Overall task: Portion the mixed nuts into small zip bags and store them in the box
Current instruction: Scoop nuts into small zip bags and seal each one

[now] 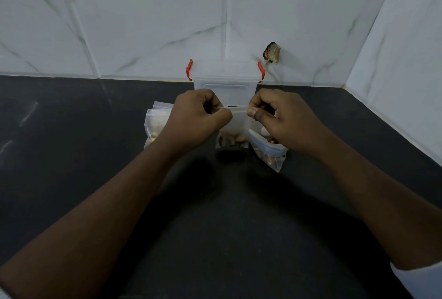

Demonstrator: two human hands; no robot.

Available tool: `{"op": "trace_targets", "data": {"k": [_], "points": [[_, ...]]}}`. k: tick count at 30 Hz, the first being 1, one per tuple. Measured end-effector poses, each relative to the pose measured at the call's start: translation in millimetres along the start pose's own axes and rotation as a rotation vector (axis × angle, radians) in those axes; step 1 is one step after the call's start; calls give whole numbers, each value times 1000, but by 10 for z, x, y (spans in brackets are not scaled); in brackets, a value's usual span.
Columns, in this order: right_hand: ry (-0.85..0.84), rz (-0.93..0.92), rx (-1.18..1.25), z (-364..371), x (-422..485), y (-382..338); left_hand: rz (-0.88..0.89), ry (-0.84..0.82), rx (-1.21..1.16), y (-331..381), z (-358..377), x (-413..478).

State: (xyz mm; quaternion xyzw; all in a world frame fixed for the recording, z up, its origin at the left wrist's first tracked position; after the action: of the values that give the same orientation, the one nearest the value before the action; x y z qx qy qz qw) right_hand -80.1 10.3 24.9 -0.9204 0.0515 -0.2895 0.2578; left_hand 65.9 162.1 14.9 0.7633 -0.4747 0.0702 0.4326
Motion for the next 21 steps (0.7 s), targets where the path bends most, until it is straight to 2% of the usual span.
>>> {"op": "trace_targets", "data": {"k": [21], "points": [[20, 41, 11, -46, -13, 50, 41, -35, 33, -34, -98, -2]]}}
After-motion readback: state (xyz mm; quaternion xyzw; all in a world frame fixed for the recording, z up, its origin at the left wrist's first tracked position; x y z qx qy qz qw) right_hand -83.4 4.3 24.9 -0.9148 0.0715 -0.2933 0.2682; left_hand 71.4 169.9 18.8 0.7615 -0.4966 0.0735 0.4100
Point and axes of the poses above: each hand's wrist, its own x-axis towards the middle knuckle, its own z-axis out of the palm, y = z × x, the point moved 2 cm from there along x, towards the middle knuckle, and after that the axes turned 7 degrees about x, right-handed, at the moved point
